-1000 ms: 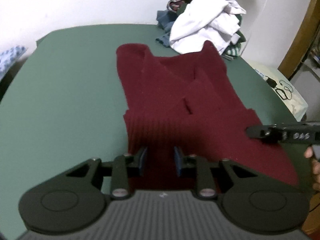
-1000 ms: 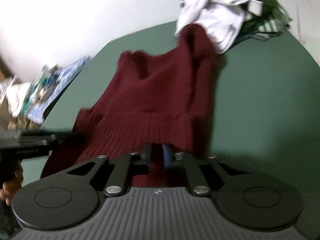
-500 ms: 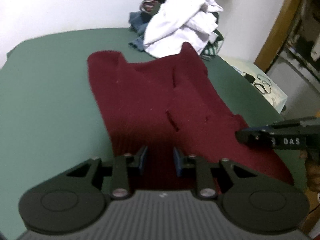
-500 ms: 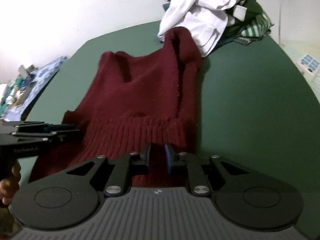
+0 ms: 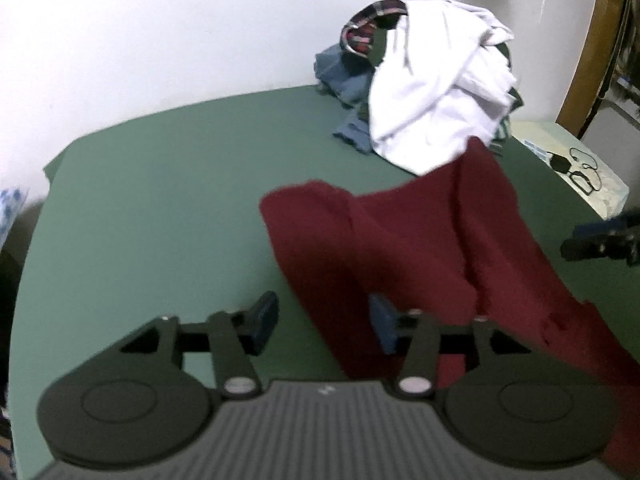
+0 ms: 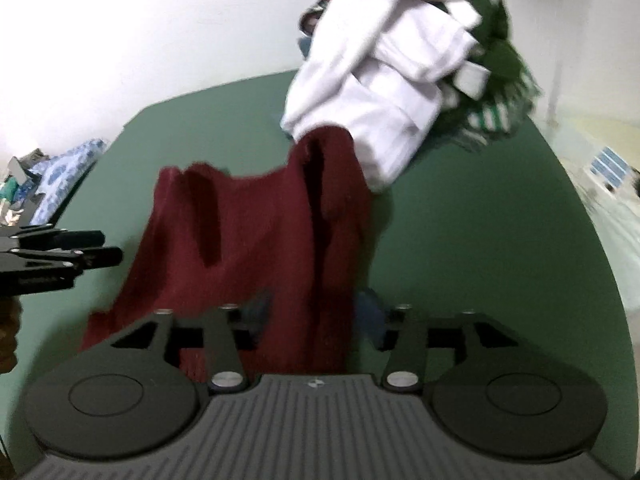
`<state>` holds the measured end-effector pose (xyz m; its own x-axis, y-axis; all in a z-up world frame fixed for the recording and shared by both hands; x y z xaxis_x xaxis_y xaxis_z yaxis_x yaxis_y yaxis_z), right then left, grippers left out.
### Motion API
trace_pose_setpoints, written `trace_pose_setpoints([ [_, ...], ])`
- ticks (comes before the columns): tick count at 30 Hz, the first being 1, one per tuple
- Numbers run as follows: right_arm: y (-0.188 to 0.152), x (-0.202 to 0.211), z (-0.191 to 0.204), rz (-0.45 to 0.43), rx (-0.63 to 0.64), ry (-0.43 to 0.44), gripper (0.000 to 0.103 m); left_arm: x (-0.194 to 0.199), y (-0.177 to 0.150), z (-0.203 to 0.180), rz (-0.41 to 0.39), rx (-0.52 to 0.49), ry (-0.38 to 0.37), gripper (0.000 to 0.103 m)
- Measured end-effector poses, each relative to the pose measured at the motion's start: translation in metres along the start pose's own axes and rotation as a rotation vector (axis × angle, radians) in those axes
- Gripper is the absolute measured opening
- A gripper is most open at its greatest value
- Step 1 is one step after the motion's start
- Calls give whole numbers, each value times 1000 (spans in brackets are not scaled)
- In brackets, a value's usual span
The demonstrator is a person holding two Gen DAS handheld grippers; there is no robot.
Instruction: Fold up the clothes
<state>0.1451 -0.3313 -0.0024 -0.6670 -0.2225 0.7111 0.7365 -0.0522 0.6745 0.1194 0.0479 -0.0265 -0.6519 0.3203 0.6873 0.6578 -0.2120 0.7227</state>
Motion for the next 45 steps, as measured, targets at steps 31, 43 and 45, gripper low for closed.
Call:
trace_pose_setpoints([
  [31,78,-102,-46,104,-38,269,22,-92,37,25,30,92,-183,59],
  [43,90,-119,-48,101,-35,239,58,-92,32,15,-30,57,-177,34],
  [45,91,-121,-46,101,-30,224,42,-90,33,16,-28,64,-173,32],
])
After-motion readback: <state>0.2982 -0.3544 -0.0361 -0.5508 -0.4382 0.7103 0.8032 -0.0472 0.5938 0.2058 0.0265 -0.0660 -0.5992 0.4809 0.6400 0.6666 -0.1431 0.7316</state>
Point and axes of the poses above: each gripper's, at about its wrist camera, not at the fingertips, and x roughly against the way its jaws point, z to its left, y to its top, the point moved 1 cm from there along -x, roughly the way its jaws point, and after that the axes turned 3 degrees about -z, right-handed, at the moved point
